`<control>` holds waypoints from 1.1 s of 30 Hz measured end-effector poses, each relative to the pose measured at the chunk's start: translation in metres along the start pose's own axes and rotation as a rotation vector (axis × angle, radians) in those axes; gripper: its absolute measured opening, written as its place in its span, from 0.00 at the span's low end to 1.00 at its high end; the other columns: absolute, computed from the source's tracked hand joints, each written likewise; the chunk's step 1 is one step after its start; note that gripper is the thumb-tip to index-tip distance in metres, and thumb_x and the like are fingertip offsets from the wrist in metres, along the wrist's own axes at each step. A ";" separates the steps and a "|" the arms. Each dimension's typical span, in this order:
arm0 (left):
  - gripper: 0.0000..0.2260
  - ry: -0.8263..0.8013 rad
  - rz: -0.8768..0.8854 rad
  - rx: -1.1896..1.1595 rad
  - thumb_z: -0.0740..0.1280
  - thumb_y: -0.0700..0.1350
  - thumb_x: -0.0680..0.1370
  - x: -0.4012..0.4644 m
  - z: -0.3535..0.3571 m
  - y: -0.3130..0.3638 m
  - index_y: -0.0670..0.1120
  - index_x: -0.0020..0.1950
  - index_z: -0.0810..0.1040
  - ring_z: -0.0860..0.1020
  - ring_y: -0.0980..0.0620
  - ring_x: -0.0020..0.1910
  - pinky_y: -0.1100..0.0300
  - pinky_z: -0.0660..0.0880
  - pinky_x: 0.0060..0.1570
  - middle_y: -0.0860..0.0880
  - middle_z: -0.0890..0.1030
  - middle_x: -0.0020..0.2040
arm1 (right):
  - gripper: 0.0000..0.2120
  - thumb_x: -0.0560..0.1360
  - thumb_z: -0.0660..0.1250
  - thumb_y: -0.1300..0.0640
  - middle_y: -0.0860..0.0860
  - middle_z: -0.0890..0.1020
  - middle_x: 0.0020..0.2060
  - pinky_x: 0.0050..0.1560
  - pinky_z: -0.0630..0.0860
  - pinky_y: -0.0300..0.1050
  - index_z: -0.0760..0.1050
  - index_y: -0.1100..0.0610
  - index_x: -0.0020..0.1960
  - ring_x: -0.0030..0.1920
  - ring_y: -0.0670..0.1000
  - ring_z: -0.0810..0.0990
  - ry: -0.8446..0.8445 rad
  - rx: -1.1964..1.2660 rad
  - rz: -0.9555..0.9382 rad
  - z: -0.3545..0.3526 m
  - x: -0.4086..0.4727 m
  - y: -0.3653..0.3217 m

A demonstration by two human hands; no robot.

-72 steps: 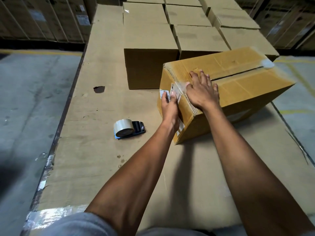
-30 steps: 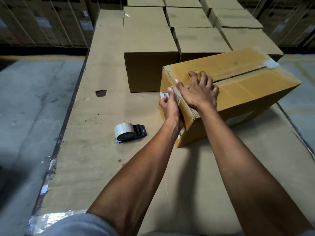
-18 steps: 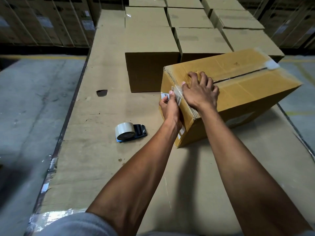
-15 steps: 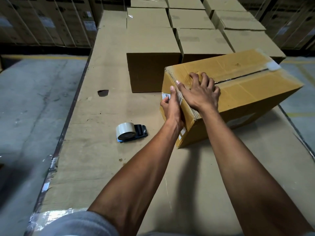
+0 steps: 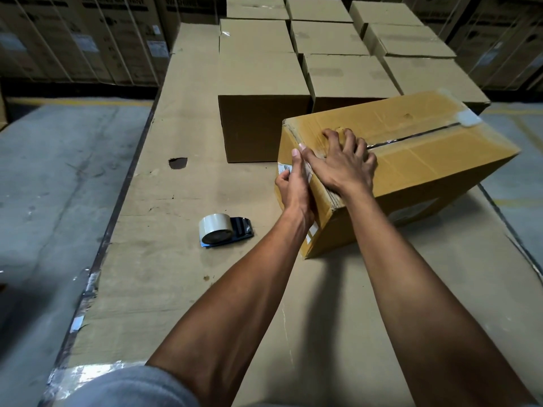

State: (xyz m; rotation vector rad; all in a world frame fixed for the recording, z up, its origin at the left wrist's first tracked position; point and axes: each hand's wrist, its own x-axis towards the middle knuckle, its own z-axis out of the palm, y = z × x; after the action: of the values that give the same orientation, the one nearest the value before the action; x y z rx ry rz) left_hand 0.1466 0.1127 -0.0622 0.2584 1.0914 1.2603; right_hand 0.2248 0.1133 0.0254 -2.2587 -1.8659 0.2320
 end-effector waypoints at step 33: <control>0.32 -0.058 0.017 0.030 0.71 0.67 0.79 -0.021 -0.005 -0.005 0.51 0.78 0.73 0.85 0.44 0.62 0.37 0.80 0.68 0.45 0.84 0.66 | 0.41 0.77 0.40 0.23 0.52 0.42 0.86 0.78 0.39 0.76 0.44 0.40 0.85 0.85 0.64 0.42 -0.090 -0.112 -0.019 -0.006 -0.014 0.022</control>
State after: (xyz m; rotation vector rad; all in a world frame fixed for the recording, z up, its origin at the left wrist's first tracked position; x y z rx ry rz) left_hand 0.1483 0.0912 -0.0571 0.3256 1.0613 1.2454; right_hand 0.2442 0.0955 0.0254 -2.3387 -1.9916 0.2349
